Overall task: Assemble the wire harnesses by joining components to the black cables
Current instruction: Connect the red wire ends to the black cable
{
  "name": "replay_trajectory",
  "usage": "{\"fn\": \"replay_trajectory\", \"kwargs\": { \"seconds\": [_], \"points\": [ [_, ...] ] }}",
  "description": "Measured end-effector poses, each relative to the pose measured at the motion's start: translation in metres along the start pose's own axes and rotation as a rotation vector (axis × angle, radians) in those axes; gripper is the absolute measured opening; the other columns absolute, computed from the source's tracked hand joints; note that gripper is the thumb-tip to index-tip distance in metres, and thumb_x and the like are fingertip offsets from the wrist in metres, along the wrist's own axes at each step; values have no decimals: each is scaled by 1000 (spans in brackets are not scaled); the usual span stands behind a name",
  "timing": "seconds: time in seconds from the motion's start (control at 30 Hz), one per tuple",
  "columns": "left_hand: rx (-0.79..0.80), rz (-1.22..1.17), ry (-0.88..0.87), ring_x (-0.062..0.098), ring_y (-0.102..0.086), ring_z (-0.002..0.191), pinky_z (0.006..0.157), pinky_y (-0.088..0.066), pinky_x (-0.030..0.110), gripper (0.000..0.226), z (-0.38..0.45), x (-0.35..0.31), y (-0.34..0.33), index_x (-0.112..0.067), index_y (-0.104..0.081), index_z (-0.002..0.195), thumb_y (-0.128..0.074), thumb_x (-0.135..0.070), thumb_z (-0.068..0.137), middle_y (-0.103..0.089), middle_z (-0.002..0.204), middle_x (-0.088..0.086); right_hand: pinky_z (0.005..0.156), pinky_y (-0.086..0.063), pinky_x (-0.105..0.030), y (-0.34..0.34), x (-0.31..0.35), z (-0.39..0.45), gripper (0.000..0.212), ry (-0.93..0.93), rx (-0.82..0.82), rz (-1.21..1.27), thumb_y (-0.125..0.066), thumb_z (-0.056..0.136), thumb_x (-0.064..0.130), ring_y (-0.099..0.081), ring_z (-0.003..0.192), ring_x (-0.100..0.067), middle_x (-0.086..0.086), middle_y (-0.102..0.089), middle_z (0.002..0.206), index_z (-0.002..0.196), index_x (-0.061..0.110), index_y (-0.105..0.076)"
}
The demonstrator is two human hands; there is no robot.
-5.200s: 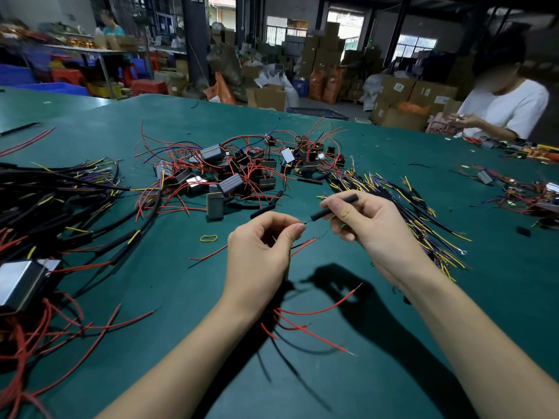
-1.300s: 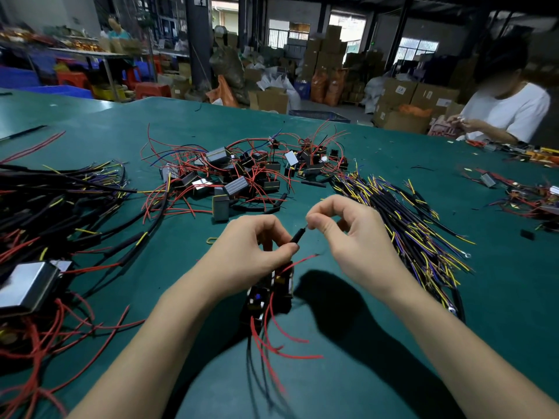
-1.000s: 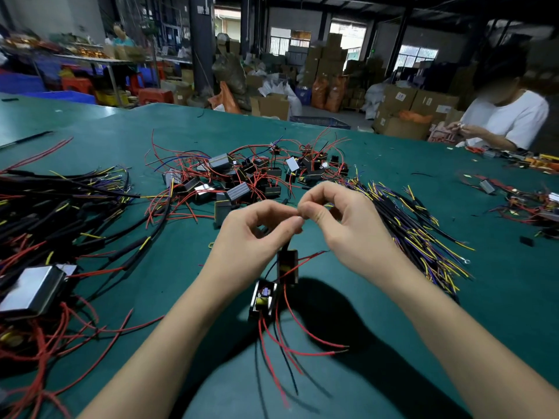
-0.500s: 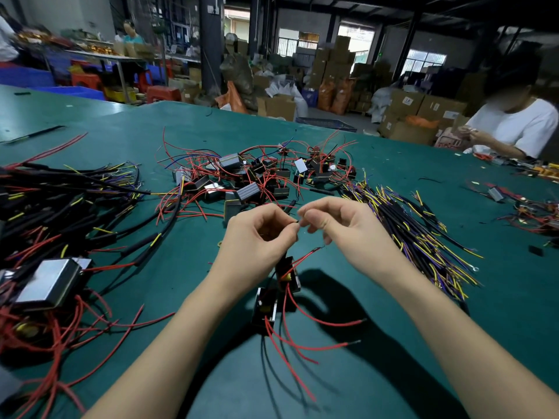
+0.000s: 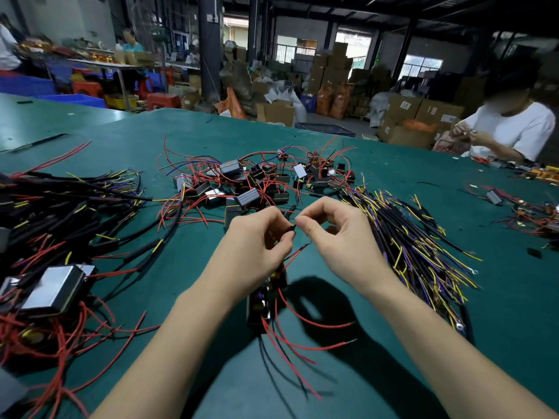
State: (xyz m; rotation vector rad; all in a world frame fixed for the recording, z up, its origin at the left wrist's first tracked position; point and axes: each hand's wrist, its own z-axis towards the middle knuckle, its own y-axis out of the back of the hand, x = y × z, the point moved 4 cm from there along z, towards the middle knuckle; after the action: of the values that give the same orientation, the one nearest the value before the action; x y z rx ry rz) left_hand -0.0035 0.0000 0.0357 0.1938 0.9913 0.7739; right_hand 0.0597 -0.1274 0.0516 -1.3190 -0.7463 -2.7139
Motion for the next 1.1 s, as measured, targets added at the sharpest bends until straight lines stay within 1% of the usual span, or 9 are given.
{"fn": "replay_trajectory", "kwargs": {
  "seconds": [0.17, 0.3, 0.37, 0.47, 0.57, 0.63, 0.8, 1.0, 1.1],
  "points": [
    [-31, -14, 22, 12, -55, 64, 64, -47, 28, 9, 0, 1, 2, -18, -60, 91, -66, -15, 85, -64, 72, -5, 62, -42, -17, -3, 4, 11, 22, -50, 98, 64, -65, 87, 5, -53, 62, -1, 10, -61, 66, 72, 21, -62],
    [-60, -31, 4, 8, -54, 73, 63, -40, 18, 24, 1, 0, 5, -27, -49, 97, -67, -19, 84, -62, 86, -9, 51, -38, -8, 1, 7, 20, 16, -122, 142, 154, -63, 88, 3, -50, 50, 2, 2, -59, 63, 75, 12, -62],
    [-64, -19, -33, 10, -55, 89, 72, -40, 21, 13, 1, -1, 3, -23, -57, 90, -67, -29, 84, -60, 95, -8, 49, -36, -8, 3, 5, 22, 16, -148, 131, 114, -64, 88, 6, -50, 48, 1, -1, -60, 63, 74, 12, -62],
    [-41, 67, -45, 11, -50, 111, 91, -40, 24, 24, -1, -1, -5, -23, -72, 86, -67, -45, 77, -58, 108, -4, 50, -37, -11, 8, 2, 23, 18, -176, 94, 19, -65, 87, 10, -50, 50, -2, -1, -61, 63, 70, 14, -62],
    [3, 153, -54, 21, -48, 115, 99, -40, 41, 20, -4, -2, -15, -18, -77, 92, -76, -32, 78, -58, 115, 4, 49, -37, -12, 12, -1, 23, 20, -220, 81, -11, -65, 87, 12, -50, 48, -2, -3, -62, 64, 68, 14, -62],
    [28, 164, -52, 22, -49, 115, 99, -39, 41, 12, -5, -2, -21, -14, -77, 92, -73, -21, 82, -58, 115, 5, 46, -36, -13, 15, -4, 23, 20, -254, 74, -15, -65, 87, 14, -50, 46, -2, -1, -62, 62, 67, 14, -63],
    [25, -180, 96, 4, -53, 110, 96, -36, 17, 18, -3, 2, -17, -15, -76, 86, -60, -19, 92, -62, 109, -2, 48, -34, -17, 30, -10, 22, 23, -329, 47, 20, -65, 87, 14, -49, 50, -9, -6, -61, 61, 64, 12, -63],
    [16, -529, 271, 2, -60, 96, 81, -44, 21, 28, -3, 8, -21, -18, -64, 82, -44, -25, 99, -70, 103, 0, 58, -33, -34, 41, -23, 10, 28, -409, 80, -40, -63, 88, 17, -47, 65, -22, -14, -61, 66, 61, 12, -62],
    [5, -697, 319, 11, -65, 95, 70, -49, 13, 30, -3, 7, -25, -14, -57, 80, -38, -23, 102, -73, 99, 7, 51, -33, -25, 38, -32, 2, 31, -470, 100, -37, -61, 89, 16, -48, 63, -21, -10, -58, 62, 59, 13, -59]
  ]
}}
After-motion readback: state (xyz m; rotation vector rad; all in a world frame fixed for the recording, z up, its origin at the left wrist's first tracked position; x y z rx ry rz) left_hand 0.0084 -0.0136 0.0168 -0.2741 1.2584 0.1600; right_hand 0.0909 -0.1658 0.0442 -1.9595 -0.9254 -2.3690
